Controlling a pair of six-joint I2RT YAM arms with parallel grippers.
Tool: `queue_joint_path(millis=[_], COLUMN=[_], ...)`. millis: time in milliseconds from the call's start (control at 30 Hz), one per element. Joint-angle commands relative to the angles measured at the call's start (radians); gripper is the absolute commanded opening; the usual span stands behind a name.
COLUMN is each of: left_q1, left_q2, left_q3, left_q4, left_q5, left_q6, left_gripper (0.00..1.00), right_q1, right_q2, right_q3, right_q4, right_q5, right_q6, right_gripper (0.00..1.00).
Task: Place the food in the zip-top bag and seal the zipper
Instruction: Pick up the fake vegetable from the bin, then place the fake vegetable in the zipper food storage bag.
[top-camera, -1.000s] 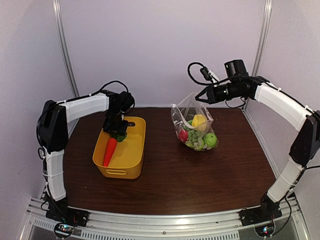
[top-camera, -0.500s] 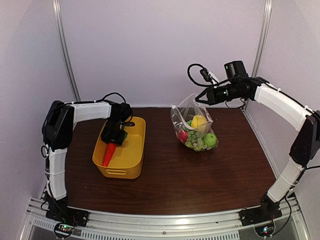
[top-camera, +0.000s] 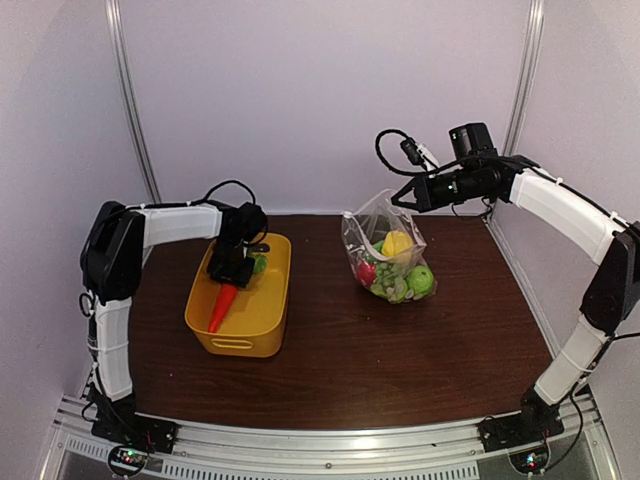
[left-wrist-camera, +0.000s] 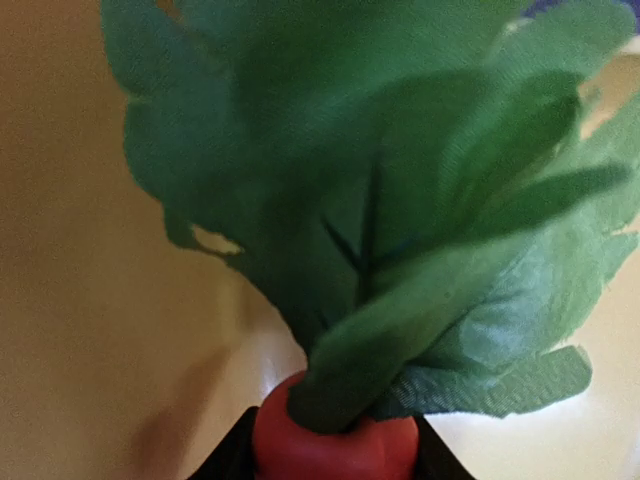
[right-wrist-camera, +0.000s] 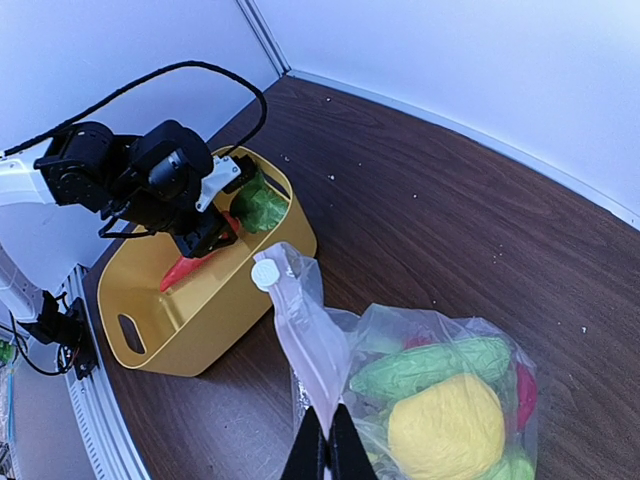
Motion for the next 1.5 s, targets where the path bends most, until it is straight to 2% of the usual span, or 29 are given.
queue_joint_path(millis=[0, 100, 233, 400, 567, 733, 833, 967, 1100, 1300, 1467], left_q1=[-0.046, -0.088, -0.125, -0.209, -0.277, -0.325, -0.342, -0.366, -0.388, -0.422, -0.43], left_q2=[-0.151, -0.237, -0.333, -0.458, -0.459, -0.414, -0.369, -0.281, -0.204, -0.129, -0.085], left_q3=[0.048, 0.058, 0.038, -0.127, -0.183, -0.206, -0.231, -0.224, -0.181, -0.168, -0.165], left_q4=[0.068, 0.135, 0.289, 0.754, 1.122, 1.413, 1.605, 1.806, 1.859, 1.934, 2.0], left_q5=[0.064, 0.102, 0.233, 0.482, 0.601, 0.61, 0.571, 0.513, 0.462, 0.387, 0.36], left_q6=[0.065, 0.095, 0.111, 0.142, 0.066, 0.012, -0.047, -0.044, 0.032, 0.266, 0.366], left_gripper=[0.36, 0.32, 0.26, 0.23, 0.23, 0.23, 0.22, 0.2, 0.19, 0.22, 0.23], right_q1=[0.003, 0.003, 0.005, 0.006, 0.008, 0.008, 0.008, 0.008, 0.008, 0.008, 0.008], right_q2=[-0.021, -0.018, -0.016, -0.021, -0.032, -0.045, -0.045, -0.038, -0.047, -0.075, -0.086], right_q3=[-0.005, -0.005, -0.002, -0.004, -0.007, -0.014, -0.01, 0.011, 0.023, 0.023, 0.025], right_q4=[0.015, 0.015, 0.013, 0.015, 0.015, 0.023, 0.032, 0.029, 0.024, 0.027, 0.029], right_q5=[0.001, -0.001, -0.002, -0.001, -0.002, -0.009, -0.03, -0.068, -0.087, -0.117, -0.148], right_q6=[-0.004, -0.004, -0.002, -0.002, 0.001, 0.023, 0.054, 0.088, 0.105, 0.129, 0.146], right_gripper=[0.0, 0.0, 0.0, 0.0, 0.0, 0.0, 0.0, 0.0, 0.0, 0.0, 0.0])
